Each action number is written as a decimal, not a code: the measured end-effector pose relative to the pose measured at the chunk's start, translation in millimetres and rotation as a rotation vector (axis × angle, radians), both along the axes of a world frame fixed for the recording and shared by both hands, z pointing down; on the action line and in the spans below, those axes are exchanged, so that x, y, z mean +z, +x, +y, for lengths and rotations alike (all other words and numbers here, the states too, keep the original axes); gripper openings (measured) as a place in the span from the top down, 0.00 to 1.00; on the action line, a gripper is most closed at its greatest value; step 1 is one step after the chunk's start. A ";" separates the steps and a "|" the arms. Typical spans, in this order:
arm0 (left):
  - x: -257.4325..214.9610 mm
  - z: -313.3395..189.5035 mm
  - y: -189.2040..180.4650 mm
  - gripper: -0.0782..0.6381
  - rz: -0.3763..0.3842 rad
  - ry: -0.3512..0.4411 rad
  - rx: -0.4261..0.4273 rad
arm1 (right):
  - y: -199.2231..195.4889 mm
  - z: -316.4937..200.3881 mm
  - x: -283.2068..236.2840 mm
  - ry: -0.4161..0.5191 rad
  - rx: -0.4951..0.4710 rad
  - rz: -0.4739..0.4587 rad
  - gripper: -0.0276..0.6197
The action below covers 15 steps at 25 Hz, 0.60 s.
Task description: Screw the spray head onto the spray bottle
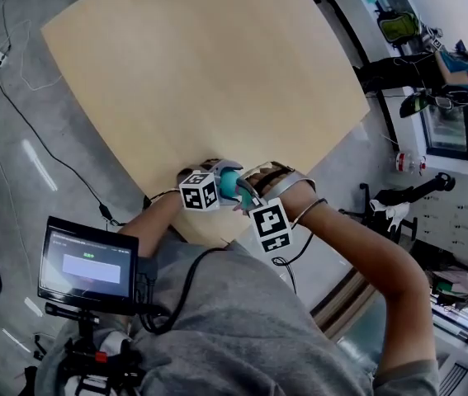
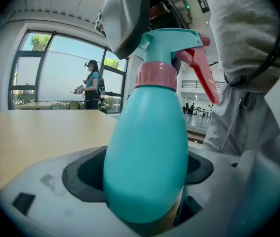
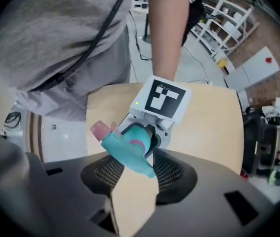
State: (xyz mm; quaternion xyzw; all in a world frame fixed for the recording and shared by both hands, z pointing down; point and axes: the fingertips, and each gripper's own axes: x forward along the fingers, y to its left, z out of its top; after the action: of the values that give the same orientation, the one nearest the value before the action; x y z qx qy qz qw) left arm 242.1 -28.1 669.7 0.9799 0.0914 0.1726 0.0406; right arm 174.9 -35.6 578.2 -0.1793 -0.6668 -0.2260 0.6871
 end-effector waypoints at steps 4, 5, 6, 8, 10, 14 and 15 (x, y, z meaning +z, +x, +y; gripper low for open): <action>6.1 -0.4 -2.5 0.34 -0.007 0.001 -0.035 | -0.2 -0.1 5.4 0.028 0.035 0.011 0.69; 7.5 -1.9 -3.5 0.34 -0.009 -0.007 -0.046 | -0.9 -1.6 6.8 0.036 0.021 0.015 0.69; 7.7 -3.8 -4.5 0.34 -0.009 -0.018 -0.058 | -1.6 -4.2 8.4 0.050 0.009 0.019 0.69; 2.3 -8.5 -6.9 0.32 0.009 -0.042 -0.074 | 1.3 -12.9 11.9 0.097 -0.008 0.026 0.68; -4.2 -11.9 -11.5 0.26 0.026 -0.037 -0.072 | 8.5 -21.1 14.2 0.136 0.005 0.027 0.67; 1.0 -19.5 -36.3 0.24 -0.002 -0.003 -0.044 | 15.9 -32.8 12.2 0.183 0.070 -0.012 0.66; 2.7 -24.1 -44.2 0.24 -0.009 -0.002 -0.047 | 17.7 -36.5 9.8 0.196 0.090 -0.026 0.66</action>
State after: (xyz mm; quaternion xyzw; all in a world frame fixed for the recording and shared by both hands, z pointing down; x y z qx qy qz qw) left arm 197.9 -52.2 672.4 0.9810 0.0683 0.1759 0.0460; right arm 192.6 -72.1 588.0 -0.0780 -0.6576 -0.2612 0.7023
